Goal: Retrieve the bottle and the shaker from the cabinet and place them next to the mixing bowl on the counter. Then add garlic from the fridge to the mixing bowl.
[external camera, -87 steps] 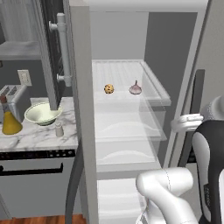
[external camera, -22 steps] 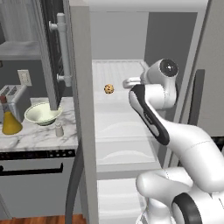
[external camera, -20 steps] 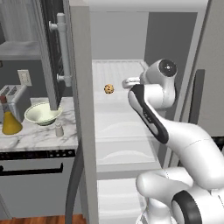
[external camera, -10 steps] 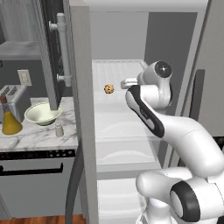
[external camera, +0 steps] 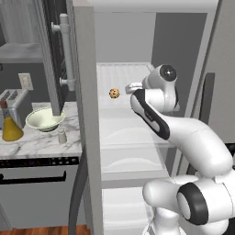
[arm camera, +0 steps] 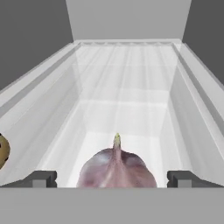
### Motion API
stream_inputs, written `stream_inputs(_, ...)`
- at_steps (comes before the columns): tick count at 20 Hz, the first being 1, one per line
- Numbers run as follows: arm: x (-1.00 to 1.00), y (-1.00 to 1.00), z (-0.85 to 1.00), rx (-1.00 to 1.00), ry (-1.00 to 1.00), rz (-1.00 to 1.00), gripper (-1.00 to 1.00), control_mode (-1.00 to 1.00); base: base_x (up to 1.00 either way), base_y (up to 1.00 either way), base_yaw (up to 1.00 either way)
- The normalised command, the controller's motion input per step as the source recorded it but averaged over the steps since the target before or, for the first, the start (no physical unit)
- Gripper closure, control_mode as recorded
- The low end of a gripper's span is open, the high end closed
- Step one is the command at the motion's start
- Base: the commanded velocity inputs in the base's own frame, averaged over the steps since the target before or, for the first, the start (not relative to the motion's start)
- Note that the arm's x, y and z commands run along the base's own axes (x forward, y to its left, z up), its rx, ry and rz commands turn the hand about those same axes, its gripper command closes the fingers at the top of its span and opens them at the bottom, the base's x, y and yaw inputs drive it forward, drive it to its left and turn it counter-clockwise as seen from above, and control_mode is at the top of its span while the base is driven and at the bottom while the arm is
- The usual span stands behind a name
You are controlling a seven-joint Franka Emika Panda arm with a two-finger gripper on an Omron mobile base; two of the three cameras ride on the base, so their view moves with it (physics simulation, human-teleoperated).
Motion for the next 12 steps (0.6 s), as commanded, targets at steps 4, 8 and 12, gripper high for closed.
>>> stream_inputs(4, 0.04, 0.00, -0.02, 0.00, 0.08, 0.00, -1.00, -1.00, 0.00, 0.00, 0.00)
stream_inputs(8, 0.07, 0.00, -0.06, 0.00, 0.07, 0.00, -1.00, -1.00, 0.00, 0.00, 0.00)
stream_inputs(12, 0.04, 0.00, -0.09, 0.00, 0.07, 0.00, -1.00, -1.00, 0.00, 0.00, 0.00)
